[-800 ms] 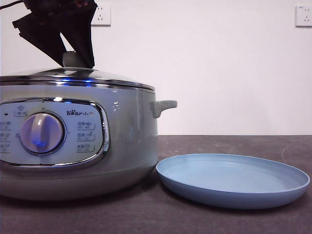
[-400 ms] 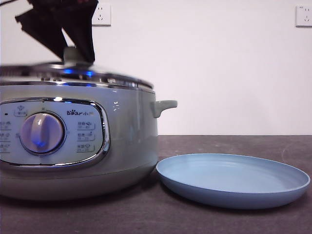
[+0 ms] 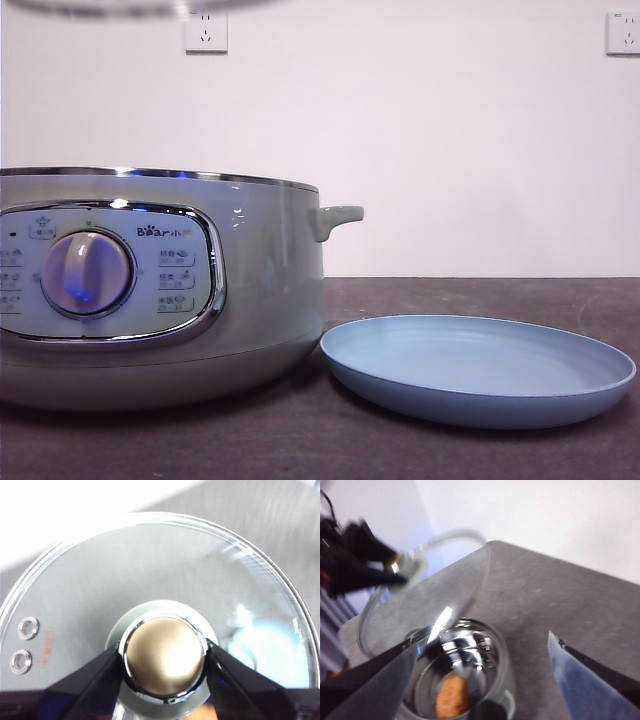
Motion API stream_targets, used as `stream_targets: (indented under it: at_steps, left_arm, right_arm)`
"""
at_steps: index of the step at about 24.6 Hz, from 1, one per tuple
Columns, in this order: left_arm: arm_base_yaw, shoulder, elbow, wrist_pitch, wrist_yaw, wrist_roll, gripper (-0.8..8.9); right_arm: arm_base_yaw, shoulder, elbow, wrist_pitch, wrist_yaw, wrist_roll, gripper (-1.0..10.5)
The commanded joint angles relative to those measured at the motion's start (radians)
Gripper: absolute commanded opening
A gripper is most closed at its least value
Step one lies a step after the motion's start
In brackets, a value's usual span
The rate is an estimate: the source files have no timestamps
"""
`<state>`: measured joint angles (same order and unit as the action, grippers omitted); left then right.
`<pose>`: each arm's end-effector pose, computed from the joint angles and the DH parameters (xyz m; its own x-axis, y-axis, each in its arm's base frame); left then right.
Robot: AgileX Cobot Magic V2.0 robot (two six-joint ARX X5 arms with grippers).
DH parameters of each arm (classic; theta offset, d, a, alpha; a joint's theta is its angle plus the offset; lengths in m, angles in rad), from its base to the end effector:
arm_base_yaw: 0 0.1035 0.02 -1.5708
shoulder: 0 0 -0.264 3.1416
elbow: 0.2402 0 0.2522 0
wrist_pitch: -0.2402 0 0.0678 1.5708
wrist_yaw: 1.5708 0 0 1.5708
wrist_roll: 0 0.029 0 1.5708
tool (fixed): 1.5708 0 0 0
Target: Take the potato out from the steamer,put the potato on the plate,close the lid
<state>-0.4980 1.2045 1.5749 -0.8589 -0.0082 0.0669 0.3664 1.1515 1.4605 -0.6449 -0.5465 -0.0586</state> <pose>0.1912 -0.1037 0.4492 0.7797 -0.4146 -0.4693 0.4978 0.8650 0.0629 0.1954 0.0911 0.4458 0.5669 0.7742 -0.2816 -0.7809 0.6139 0.1157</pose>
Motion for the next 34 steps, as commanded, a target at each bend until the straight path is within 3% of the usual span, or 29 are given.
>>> stream_targets:
  at_steps: [1,5,8,14,20,22,34]
  left_arm:
    - [0.001,-0.072,0.038,0.047,-0.029,0.022,-0.08]
    - [0.001,-0.163,0.058,0.049,-0.098,0.043,-0.08]
    - [0.001,-0.224,0.064,0.042,-0.155,0.060,-0.08]
    - [0.002,-0.330,0.064,-0.008,-0.335,0.097,-0.08]
    - [0.002,-0.395,0.064,-0.096,-0.489,0.121,-0.08]
    - [0.002,-0.407,0.064,-0.121,-0.489,0.121,-0.08]
    - [0.001,-0.409,0.064,-0.160,-0.488,0.120,-0.08]
  right_arm:
    - [0.048,0.049,0.019,0.006,0.005,0.017,4.4]
    - [0.134,0.158,0.119,-0.063,0.045,0.020,4.4]
    - [0.204,0.273,0.255,-0.158,0.121,-0.029,4.4]
    - [0.333,0.513,0.560,-0.328,0.235,-0.083,4.4]
    - [0.423,0.708,0.722,-0.431,0.349,-0.106,4.1]
    - [0.447,0.765,0.723,-0.443,0.405,-0.124,4.0]
    - [0.492,1.021,0.723,-0.548,0.422,-0.134,4.1]
